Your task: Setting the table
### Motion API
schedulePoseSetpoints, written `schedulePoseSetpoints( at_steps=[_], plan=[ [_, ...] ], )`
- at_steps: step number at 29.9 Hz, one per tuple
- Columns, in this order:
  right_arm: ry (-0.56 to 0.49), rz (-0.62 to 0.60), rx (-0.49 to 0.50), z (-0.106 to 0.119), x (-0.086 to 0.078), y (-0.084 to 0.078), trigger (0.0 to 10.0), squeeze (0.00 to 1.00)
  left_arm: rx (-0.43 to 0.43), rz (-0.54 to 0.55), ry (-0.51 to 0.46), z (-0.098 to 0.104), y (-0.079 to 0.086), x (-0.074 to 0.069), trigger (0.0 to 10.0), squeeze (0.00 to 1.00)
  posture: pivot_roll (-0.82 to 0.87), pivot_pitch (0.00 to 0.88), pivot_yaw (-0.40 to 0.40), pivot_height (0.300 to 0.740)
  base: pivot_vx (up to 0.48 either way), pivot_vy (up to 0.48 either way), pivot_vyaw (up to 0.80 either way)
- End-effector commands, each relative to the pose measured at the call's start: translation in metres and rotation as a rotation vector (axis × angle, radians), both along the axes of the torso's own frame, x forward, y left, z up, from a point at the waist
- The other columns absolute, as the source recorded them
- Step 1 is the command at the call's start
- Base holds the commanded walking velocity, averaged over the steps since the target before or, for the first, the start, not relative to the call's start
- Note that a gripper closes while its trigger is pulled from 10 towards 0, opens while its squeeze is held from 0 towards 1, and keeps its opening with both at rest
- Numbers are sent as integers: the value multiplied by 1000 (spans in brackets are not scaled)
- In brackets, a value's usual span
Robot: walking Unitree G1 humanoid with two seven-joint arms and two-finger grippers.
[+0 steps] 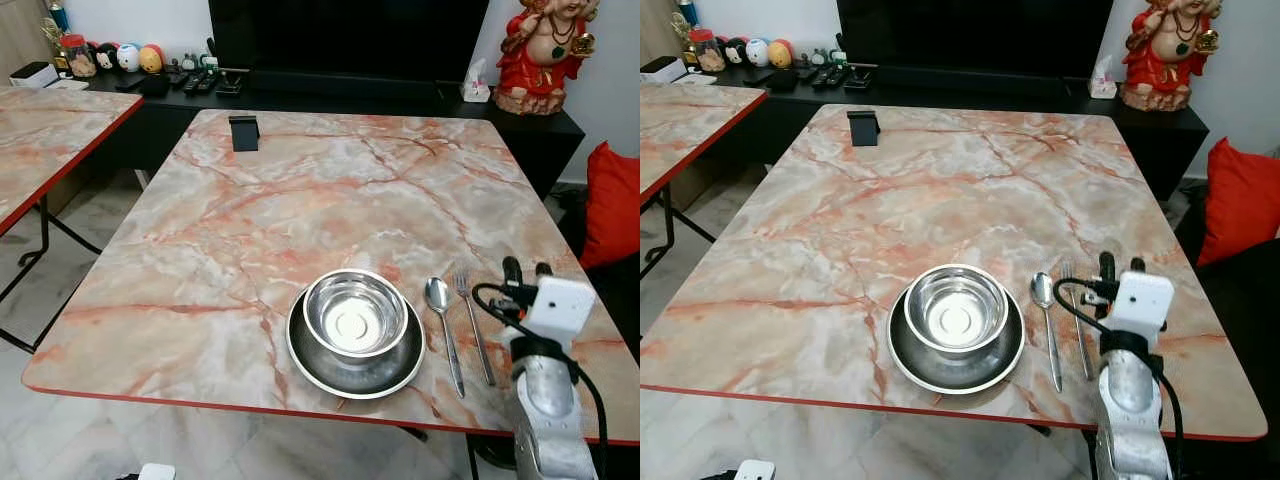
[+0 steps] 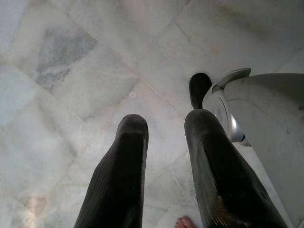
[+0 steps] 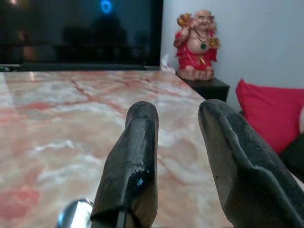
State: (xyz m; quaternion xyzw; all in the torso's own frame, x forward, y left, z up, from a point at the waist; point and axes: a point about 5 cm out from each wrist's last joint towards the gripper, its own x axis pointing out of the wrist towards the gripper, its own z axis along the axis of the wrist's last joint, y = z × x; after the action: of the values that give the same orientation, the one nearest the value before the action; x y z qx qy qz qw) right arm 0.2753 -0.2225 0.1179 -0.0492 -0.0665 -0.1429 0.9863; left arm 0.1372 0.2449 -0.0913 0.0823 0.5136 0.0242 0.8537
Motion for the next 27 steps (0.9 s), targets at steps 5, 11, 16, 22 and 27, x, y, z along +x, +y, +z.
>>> schedulePoseSetpoints(
  at_steps=[5, 11, 16, 22, 27],
  plan=[
    [-23, 24, -24, 9, 2, 4, 10000, 0, 13, 2, 12, -1, 4, -6, 10000, 0, 33, 0, -33, 715, 0, 0, 0],
    [-41, 26, -26, 13, 1, 7, 10000, 0, 11, 0, 11, -1, 4, -7, 10000, 0, 23, 0, -27, 715, 0, 0, 0],
    [-43, 32, -29, 13, 2, 8, 10000, 0, 7, 9, 9, -1, 4, -7, 10000, 0, 30, 0, -29, 715, 0, 0, 0],
    [-53, 39, -28, 17, 6, 11, 10000, 0, 5, 15, 8, -1, 4, -7, 10000, 0, 28, 0, -25, 715, 0, 0, 0],
    [-61, 43, -26, 19, 9, 13, 10000, 0, 5, 14, 9, -1, 4, -7, 10000, 0, 27, 0, -23, 715, 0, 0, 0]
  ],
)
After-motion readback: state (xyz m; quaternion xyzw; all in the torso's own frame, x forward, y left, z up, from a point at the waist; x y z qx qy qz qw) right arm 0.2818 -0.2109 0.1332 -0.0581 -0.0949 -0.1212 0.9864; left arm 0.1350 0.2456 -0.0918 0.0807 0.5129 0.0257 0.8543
